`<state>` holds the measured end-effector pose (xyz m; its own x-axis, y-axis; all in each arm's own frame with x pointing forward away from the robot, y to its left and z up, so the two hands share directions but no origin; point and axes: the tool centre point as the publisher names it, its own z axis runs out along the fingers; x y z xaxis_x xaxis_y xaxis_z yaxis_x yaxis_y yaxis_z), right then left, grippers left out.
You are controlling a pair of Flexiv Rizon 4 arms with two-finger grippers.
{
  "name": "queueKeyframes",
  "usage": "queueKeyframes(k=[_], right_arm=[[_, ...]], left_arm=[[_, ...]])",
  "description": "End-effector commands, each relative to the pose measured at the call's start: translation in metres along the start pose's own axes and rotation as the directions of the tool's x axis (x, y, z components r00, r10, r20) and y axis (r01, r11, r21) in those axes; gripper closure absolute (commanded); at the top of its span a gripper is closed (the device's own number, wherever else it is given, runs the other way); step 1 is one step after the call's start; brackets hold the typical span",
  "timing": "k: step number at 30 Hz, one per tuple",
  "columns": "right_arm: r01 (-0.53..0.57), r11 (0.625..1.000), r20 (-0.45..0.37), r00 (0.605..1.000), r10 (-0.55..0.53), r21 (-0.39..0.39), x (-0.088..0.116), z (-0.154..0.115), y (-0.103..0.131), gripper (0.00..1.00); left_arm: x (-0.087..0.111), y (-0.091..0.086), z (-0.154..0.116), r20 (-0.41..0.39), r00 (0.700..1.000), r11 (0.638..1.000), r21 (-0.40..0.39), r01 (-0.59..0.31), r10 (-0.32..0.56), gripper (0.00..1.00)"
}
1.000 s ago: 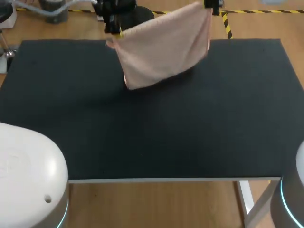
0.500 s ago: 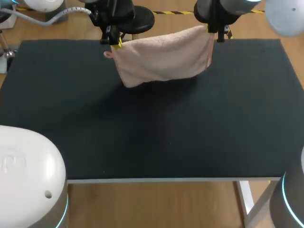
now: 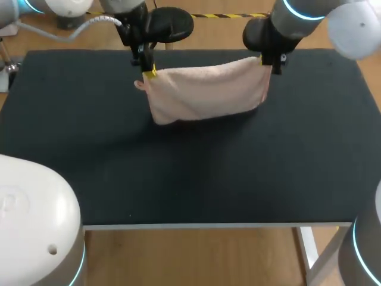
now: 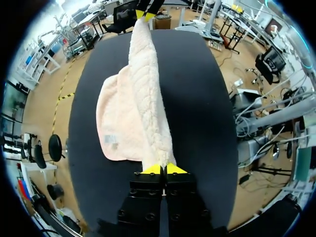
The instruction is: Fold the towel
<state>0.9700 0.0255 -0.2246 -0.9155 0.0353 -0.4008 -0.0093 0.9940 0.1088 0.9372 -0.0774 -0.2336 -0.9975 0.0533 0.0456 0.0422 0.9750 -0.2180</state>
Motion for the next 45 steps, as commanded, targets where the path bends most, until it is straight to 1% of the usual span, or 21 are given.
queueKeyframes(k=[1,2,7,8,10,11,12,14,15,17,18,24,28,33,34,35,36,40,42,44,45], right_arm=[[-0.010,1.000,-0.116,0.993,0.011,0.016,-0.013,0.055,0.006,1.00],[-0.015,1.000,-0.136,0.991,0.016,0.010,-0.013,0.063,0.006,1.00],[-0.027,0.999,-0.208,0.977,0.035,0.043,-0.018,0.098,0.004,1.00],[-0.029,0.999,-0.220,0.975,0.038,0.042,-0.021,0.104,0.004,1.00],[-0.018,0.999,-0.236,0.971,0.030,0.051,-0.026,0.114,0.005,1.00],[-0.021,0.999,-0.241,0.970,0.033,0.050,-0.029,0.118,0.005,1.00],[-0.021,0.999,-0.246,0.969,0.033,0.049,-0.032,0.122,0.006,1.00],[-0.024,0.998,-0.252,0.967,0.036,0.053,-0.037,0.129,0.005,1.00],[-0.026,0.998,-0.258,0.965,0.040,0.054,-0.040,0.134,0.005,1.00],[-0.027,0.997,-0.263,0.964,0.045,0.071,-0.045,0.142,0.003,1.00],[-0.032,0.997,-0.269,0.962,0.050,0.070,-0.047,0.145,0.002,1.00],[-0.061,0.993,-0.280,0.956,0.089,0.106,-0.054,0.156,-0.009,1.00],[-0.080,0.989,-0.268,0.957,0.110,0.122,-0.058,0.157,-0.015,1.00],[-0.098,0.988,-0.257,0.958,0.125,0.116,-0.062,0.158,-0.018,1.00],[-0.103,0.988,-0.260,0.957,0.131,0.116,-0.062,0.158,-0.018,0.74],[-0.110,0.988,-0.249,0.959,0.135,0.111,-0.062,0.159,-0.018,0.00],[-0.117,0.987,-0.242,0.960,0.141,0.112,-0.063,0.159,-0.018,0.00],[-0.143,0.986,-0.201,0.967,0.157,0.084,-0.063,0.157,-0.021,0.00],[-0.154,0.986,-0.171,0.972,0.163,0.063,-0.063,0.154,-0.022,0.00],[-0.166,0.985,-0.138,0.975,0.171,0.046,-0.062,0.149,-0.024,0.00],[-0.165,0.985,-0.129,0.977,0.170,0.043,-0.062,0.147,-0.025,0.00]], left_arm=[[-0.030,0.001,0.039,-0.138,0.990,0.999,-0.002,0.035,-0.035,1.00],[-0.034,0.003,0.045,-0.135,0.990,0.999,-0.014,0.039,-0.041,1.00],[-0.062,0.011,0.087,-0.209,0.974,0.995,-0.068,0.076,-0.088,1.00],[-0.068,0.013,0.093,-0.223,0.972,0.997,-0.030,0.075,-0.079,1.00],[-0.080,0.016,0.108,-0.252,0.962,0.994,-0.059,0.095,-0.107,1.00],[-0.085,0.018,0.113,-0.257,0.961,0.995,-0.035,0.092,-0.098,1.00],[-0.091,0.018,0.118,-0.266,0.957,0.993,-0.068,0.100,-0.115,1.00],[-0.101,0.019,0.124,-0.274,0.956,0.994,-0.055,0.093,-0.105,1.00],[-0.107,0.020,0.128,-0.266,0.955,0.989,-0.103,0.108,-0.132,1.00],[-0.116,0.021,0.131,-0.267,0.956,0.991,-0.079,0.108,-0.125,1.00],[-0.120,0.022,0.132,-0.262,0.956,0.989,-0.093,0.114,-0.134,1.00],[-0.141,0.023,0.135,-0.267,0.955,0.991,-0.083,0.108,-0.126,1.00],[-0.149,0.021,0.135,-0.264,0.958,0.992,-0.083,0.096,-0.115,1.00],[-0.151,0.021,0.136,-0.266,0.958,0.994,-0.058,0.089,-0.101,1.00],[-0.150,0.021,0.137,-0.270,0.958,0.995,-0.057,0.087,-0.100,1.00],[-0.150,0.022,0.138,-0.280,0.955,0.995,-0.053,0.084,-0.096,0.38],[-0.149,0.023,0.138,-0.277,0.957,0.996,-0.034,0.080,-0.087,0.00],[-0.143,0.032,0.134,-0.256,0.963,0.996,0.015,0.085,-0.079,0.00],[-0.138,0.038,0.129,-0.240,0.968,0.994,0.068,0.087,-0.068,0.00],[-0.131,0.044,0.123,-0.229,0.972,0.982,0.167,0.088,-0.048,0.00],[-0.127,0.048,0.120,-0.224,0.973,0.976,0.197,0.093,-0.048,0.00]])
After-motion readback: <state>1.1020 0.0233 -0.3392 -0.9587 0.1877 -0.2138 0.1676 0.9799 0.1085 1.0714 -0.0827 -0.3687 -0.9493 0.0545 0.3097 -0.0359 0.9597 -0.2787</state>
